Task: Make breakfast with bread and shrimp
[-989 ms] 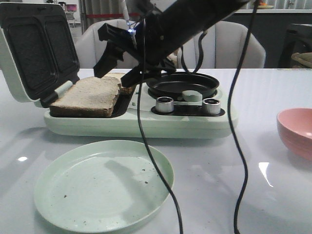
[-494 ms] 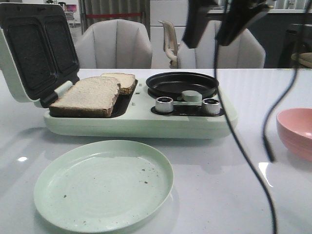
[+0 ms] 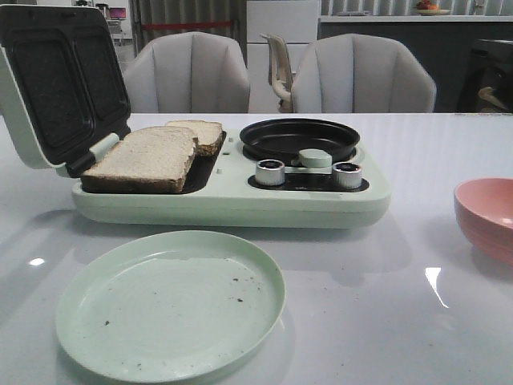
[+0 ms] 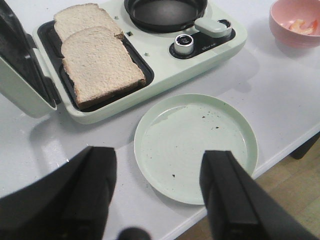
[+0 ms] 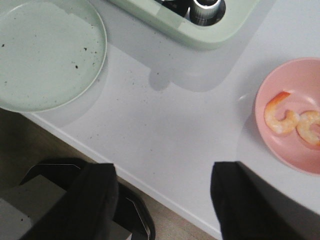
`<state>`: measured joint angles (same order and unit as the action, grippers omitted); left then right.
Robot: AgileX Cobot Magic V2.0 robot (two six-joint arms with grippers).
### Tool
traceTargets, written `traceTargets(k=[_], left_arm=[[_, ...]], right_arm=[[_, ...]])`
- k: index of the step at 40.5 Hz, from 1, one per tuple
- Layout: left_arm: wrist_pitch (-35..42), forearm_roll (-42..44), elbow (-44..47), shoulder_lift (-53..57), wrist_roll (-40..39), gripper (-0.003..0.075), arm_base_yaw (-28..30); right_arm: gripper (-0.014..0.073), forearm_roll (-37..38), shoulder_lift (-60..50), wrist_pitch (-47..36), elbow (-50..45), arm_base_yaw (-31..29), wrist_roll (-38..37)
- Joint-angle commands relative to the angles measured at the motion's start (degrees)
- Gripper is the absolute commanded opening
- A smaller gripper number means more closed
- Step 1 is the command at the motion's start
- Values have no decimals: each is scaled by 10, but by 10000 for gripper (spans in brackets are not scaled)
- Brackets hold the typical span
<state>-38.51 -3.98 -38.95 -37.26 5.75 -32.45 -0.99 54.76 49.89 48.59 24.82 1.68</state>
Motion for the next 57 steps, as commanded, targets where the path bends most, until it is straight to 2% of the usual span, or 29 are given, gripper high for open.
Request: traceTargets(k=[1, 11, 19, 24, 32, 41, 48, 57], left_arm=[[46, -1, -16, 1, 0, 425, -2], [46, -1, -16, 1, 0, 425, -2], [39, -2, -16, 1, 0, 418, -2], [9, -3, -21, -2, 0, 342, -2], [-28, -11, -53, -37, -1, 96, -2], [-79, 40, -100, -124, -85, 99, 7], [-122, 64, -138, -201, -98, 100, 79], [-94, 51, -171, -247, -57, 104, 226]], right_arm=[[515, 3, -54, -22, -14, -3, -3], [515, 3, -136, -13, -55, -3, -3], [515, 1, -153, 1, -56, -3, -3], [515, 1, -153, 2, -56, -3, -3], [515, 1, -153, 2, -56, -3, -3], [515, 1, -153, 2, -56, -3, -3], [515, 1, -153, 2, -56, -3, -3], [515, 1, -153, 2, -56, -3, -3]])
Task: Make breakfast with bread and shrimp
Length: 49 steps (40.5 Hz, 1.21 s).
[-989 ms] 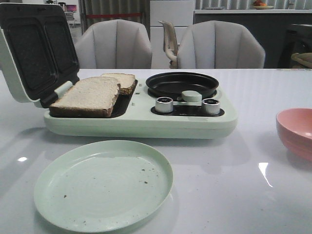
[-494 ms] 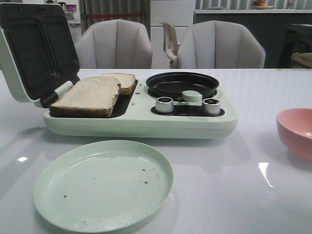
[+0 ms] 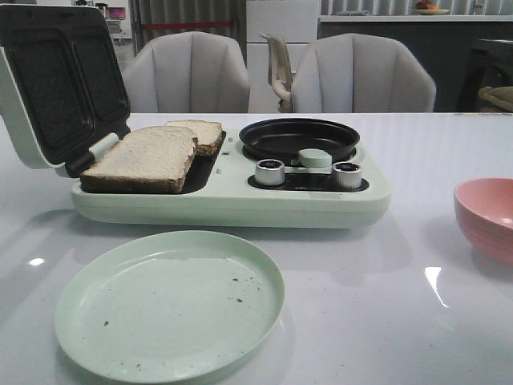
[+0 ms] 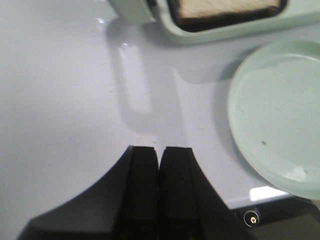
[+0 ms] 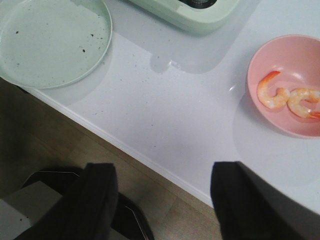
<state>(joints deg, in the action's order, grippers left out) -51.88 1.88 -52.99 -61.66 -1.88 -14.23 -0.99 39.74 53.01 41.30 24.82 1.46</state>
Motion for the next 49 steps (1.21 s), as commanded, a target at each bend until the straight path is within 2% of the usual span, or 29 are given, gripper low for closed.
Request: traceTargets(k=[1, 10, 16, 34, 49], left_arm=[[44, -14, -33, -7, 30, 104, 65], [81, -159, -86, -67, 162, 106, 210], [96, -252, -138, -129, 220, 106, 259], [125, -325, -306, -325, 223, 100, 262], [116, -424, -361, -374, 254, 100, 252]], right_arm=[[515, 1, -3, -29, 17, -3, -1], [515, 1, -3, -29, 17, -3, -1], [515, 1, -3, -29, 17, -3, -1], [515, 1, -3, -29, 17, -3, -1], [515, 1, -3, -29, 17, -3, -1]])
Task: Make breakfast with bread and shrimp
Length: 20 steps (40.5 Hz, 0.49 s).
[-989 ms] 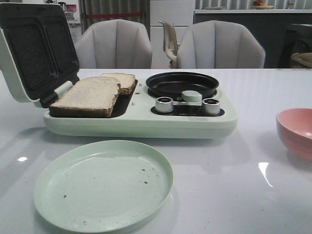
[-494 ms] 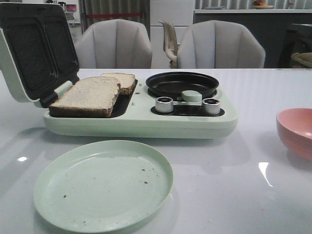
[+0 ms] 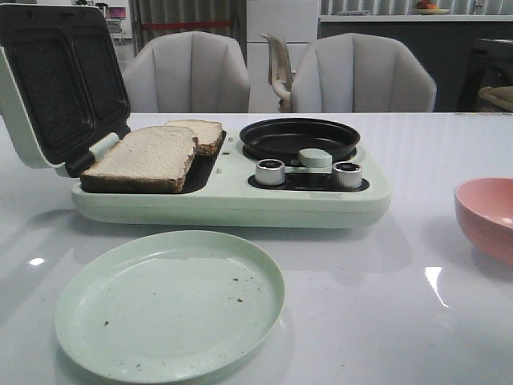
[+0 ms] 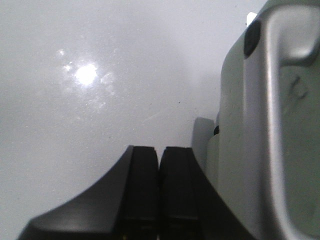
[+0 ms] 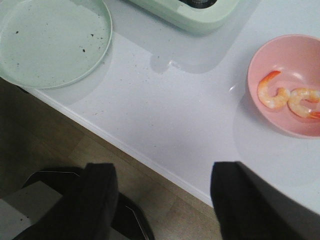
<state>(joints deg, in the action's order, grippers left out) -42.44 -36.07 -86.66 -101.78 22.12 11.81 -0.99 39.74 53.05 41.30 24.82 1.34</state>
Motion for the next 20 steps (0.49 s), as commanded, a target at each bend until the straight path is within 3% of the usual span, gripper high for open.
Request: traceTargets(k=[1, 20], left_arm=[[22, -46, -24, 27, 19, 100, -12], [7, -59, -24, 27, 25, 100, -68]], right_arm=[[515, 1, -3, -29, 17, -3, 1], [515, 1, -3, -29, 17, -3, 1]])
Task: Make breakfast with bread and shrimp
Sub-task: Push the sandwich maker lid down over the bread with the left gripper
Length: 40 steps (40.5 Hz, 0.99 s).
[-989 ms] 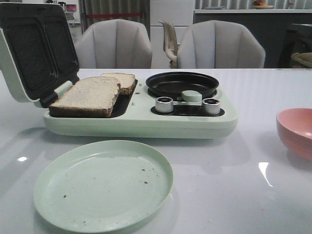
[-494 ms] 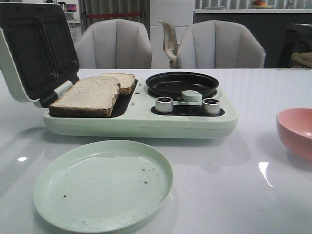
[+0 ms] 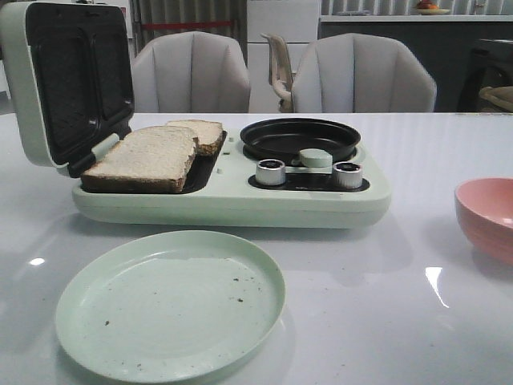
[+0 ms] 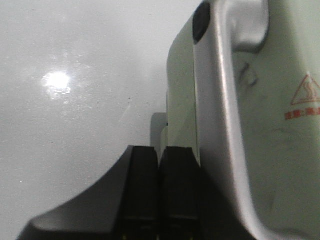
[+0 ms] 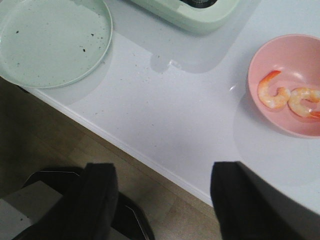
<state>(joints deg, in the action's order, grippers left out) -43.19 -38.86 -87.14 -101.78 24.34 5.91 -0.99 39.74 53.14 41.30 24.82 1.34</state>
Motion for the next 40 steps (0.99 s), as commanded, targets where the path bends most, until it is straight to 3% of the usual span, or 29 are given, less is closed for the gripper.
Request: traceTargets(k=[1, 25, 40], left_arm=[[15, -33, -20, 27, 3, 100, -14], [14, -32, -13, 34, 26, 100, -117], [105, -15, 114, 148, 64, 100, -211]], right_arm=[[515, 1, -3, -30, 17, -3, 1], [515, 1, -3, -30, 17, -3, 1], [515, 1, -3, -30, 17, -3, 1]])
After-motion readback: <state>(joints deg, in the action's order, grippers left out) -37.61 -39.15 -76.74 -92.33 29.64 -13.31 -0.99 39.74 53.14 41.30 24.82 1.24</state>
